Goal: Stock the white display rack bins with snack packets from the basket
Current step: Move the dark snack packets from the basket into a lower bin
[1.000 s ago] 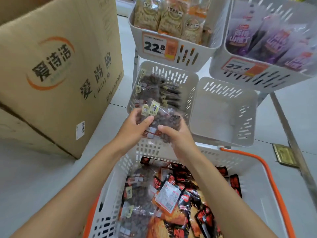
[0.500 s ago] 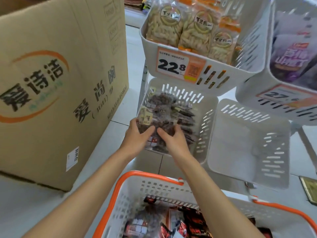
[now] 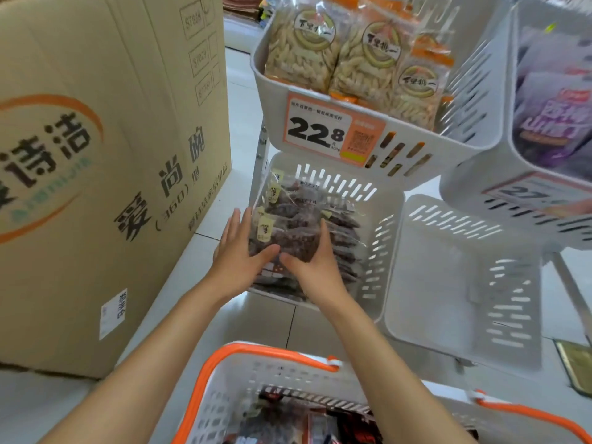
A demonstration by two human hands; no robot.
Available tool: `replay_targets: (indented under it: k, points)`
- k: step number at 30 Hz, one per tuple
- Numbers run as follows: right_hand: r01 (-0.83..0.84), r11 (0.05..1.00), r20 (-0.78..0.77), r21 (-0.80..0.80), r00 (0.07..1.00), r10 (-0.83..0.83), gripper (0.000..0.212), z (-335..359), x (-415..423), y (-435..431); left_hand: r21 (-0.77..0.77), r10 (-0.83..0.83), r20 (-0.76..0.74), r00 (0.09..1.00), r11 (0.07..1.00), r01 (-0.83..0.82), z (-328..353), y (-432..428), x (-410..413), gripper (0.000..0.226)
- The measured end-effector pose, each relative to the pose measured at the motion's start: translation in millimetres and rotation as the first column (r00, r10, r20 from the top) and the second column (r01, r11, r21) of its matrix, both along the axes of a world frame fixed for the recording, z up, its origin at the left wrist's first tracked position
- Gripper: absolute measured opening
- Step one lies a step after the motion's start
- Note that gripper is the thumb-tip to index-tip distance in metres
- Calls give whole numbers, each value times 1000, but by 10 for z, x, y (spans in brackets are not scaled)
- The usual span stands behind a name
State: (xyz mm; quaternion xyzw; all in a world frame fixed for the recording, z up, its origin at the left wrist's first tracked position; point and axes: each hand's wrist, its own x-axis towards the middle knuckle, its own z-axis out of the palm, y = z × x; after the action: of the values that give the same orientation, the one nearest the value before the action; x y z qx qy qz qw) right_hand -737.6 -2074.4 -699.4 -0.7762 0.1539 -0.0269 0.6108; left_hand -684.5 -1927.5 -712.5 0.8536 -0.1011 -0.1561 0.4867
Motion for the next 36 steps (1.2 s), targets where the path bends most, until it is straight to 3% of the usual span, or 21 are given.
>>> replay_targets:
  k: [2,4,7,10,15,19,21,23,25,29,32,34,36]
  points:
    - [-45,994,14,-100,999,47,94,-61,-16,26,-217,-26,-136,990,976,-4,-68,33,-13,91]
    - [-18,994,14,-108,1000,20,110,-67,-42,52,-289,-43,-186,982,957,-13,-31,52,-47,76]
    - [-7,998,31,-55,999,9,102,-12,-94,104,-285,-66,-184,981,958,10,-57,111,-56,90]
    - [38,998,48,-48,998,-35,82,0,-77,103,-297,-77,-235,969,955,4,-77,176,-114,82]
    - [133,991,120,-28,984,-129,70,15,-23,69,-284,-62,-157,986,959,15,-22,71,-5,69]
    - [68,989,116,-128,992,-53,89,-27,-25,78,-361,-10,-225,974,930,-74,-61,59,27,80]
    - [58,954,175,-295,985,-5,94,-43,-10,97,-328,63,-208,976,936,-130,-49,106,-17,87]
    - [-6,910,159,-415,984,79,85,-52,10,89,-262,94,-148,985,956,-131,-51,174,-34,87]
    - [-68,905,81,-421,990,112,84,-5,-7,49,-188,99,-97,990,975,-115,3,230,-109,82]
    - [-29,901,95,-434,992,78,92,211,-278,26,-105,85,-43,995,990,-89,162,288,-490,73]
    - [62,901,174,-430,985,15,72,313,-786,84,-38,-2,-32,999,999,1,227,362,-892,63]
    - [133,896,330,-423,944,15,44,275,-1253,164,20,-42,19,999,999,42,242,426,-1156,57]
    - [110,890,356,-443,933,62,22,88,-1756,234,68,-76,63,995,995,71,246,503,-1393,54]
